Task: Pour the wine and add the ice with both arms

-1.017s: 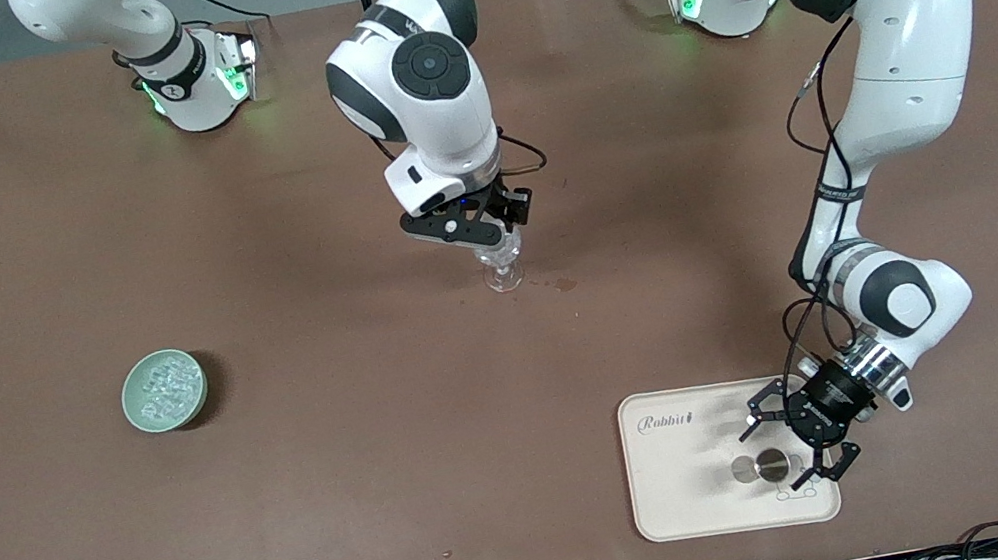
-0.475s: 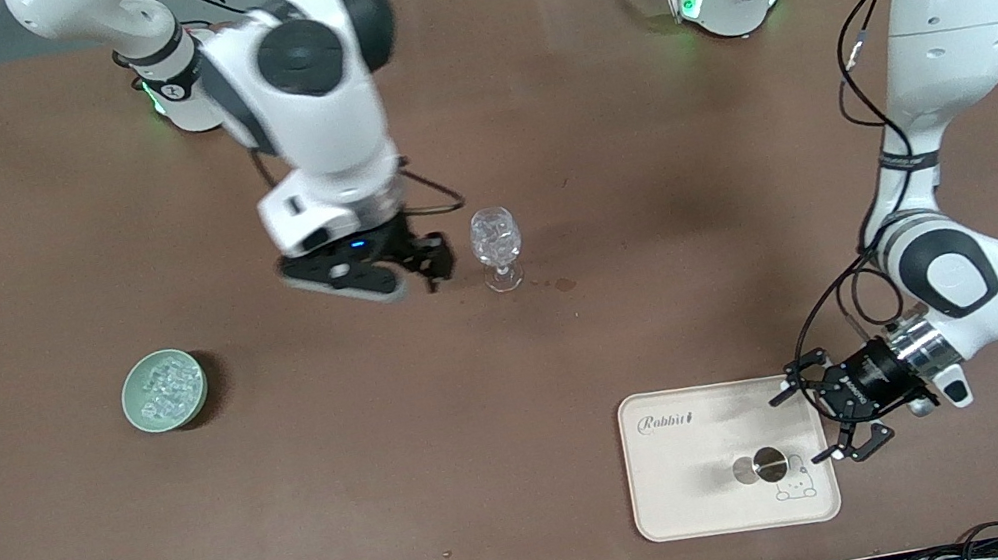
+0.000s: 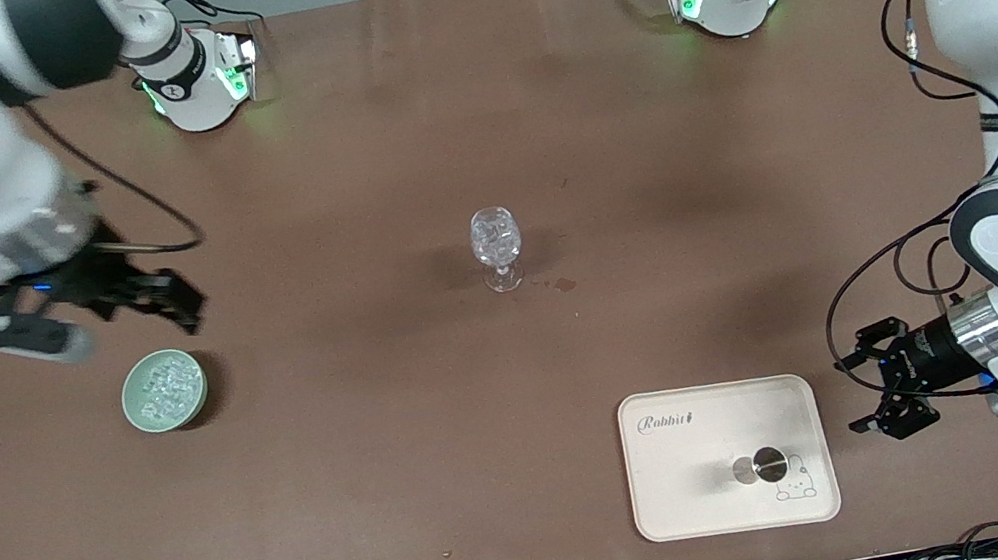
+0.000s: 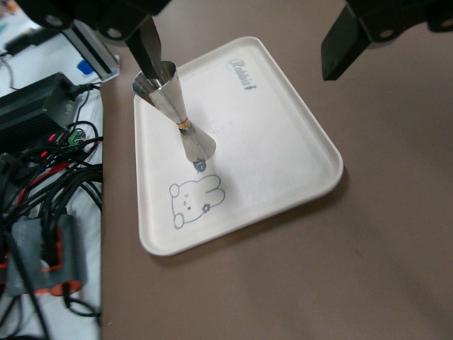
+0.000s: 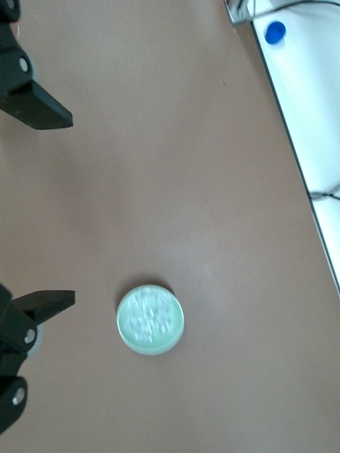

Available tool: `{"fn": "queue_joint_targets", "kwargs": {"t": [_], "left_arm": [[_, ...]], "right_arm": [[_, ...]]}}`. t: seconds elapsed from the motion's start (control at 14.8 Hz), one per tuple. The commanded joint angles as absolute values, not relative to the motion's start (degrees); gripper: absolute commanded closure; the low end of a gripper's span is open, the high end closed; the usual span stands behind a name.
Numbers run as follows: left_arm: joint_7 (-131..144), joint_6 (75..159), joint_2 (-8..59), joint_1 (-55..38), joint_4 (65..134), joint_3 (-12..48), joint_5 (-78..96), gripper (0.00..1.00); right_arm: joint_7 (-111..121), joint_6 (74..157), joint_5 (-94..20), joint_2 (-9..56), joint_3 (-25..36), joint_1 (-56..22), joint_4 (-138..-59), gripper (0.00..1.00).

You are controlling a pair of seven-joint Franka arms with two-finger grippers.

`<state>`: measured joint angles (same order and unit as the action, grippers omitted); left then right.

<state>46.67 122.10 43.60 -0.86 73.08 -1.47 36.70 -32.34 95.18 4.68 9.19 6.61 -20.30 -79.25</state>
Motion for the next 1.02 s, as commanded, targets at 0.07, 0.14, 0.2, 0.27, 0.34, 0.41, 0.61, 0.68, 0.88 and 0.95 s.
{"fn": "queue_joint_targets", "kwargs": {"t": [0.07,0.14,0.2,0.27,0.34,0.41,0.61,0.68,0.88,0.95], "left_arm": [[46.0,121.7,39.8,-1.6,72.9,-1.5,29.6,0.00],[46.2,121.6,38.3,-1.5,72.9,-1.6,29.6,0.00],[45.4,121.1,35.5,-1.3,73.5,-1.5,29.0,0.00],[43.4,120.6,33.6,-1.5,73.8,-1.4,27.4,0.00],[40.9,118.7,32.0,-1.4,73.8,-1.1,25.0,0.00],[39.0,115.9,30.4,-1.2,73.8,-0.9,22.5,0.00],[29.2,109.9,25.4,-1.0,74.3,2.9,11.7,0.00],[27.4,107.8,23.7,-0.9,74.9,3.2,9.5,0.00],[19.8,102.4,18.4,-0.9,76.2,3.3,8.4,0.00],[18.0,101.6,16.2,-0.9,77.8,3.3,7.2,0.00]], "right_arm": [[-22.9,91.3,4.5,3.9,4.9,-12.9,-81.2,0.00],[-19.9,90.3,4.2,3.1,4.7,-10.7,-81.2,0.00],[-15.2,89.0,3.8,2.4,4.7,-8.6,-81.2,0.00],[-11.7,87.8,2.3,1.7,4.7,-6.6,-81.3,0.00],[-9.3,86.8,1.0,1.1,4.9,-4.9,-81.4,0.00],[-7.1,86.6,0.9,1.0,5.4,-4.4,-81.5,0.00],[-4.6,87.3,0.9,1.2,5.5,-2.7,-81.7,0.00],[-4.6,87.5,0.9,1.3,5.4,-2.7,-81.7,0.00],[-4.6,87.6,0.9,1.3,5.2,-2.6,-81.6,0.00],[-4.6,87.6,0.9,1.3,5.1,-2.2,-81.6,0.00]]}}
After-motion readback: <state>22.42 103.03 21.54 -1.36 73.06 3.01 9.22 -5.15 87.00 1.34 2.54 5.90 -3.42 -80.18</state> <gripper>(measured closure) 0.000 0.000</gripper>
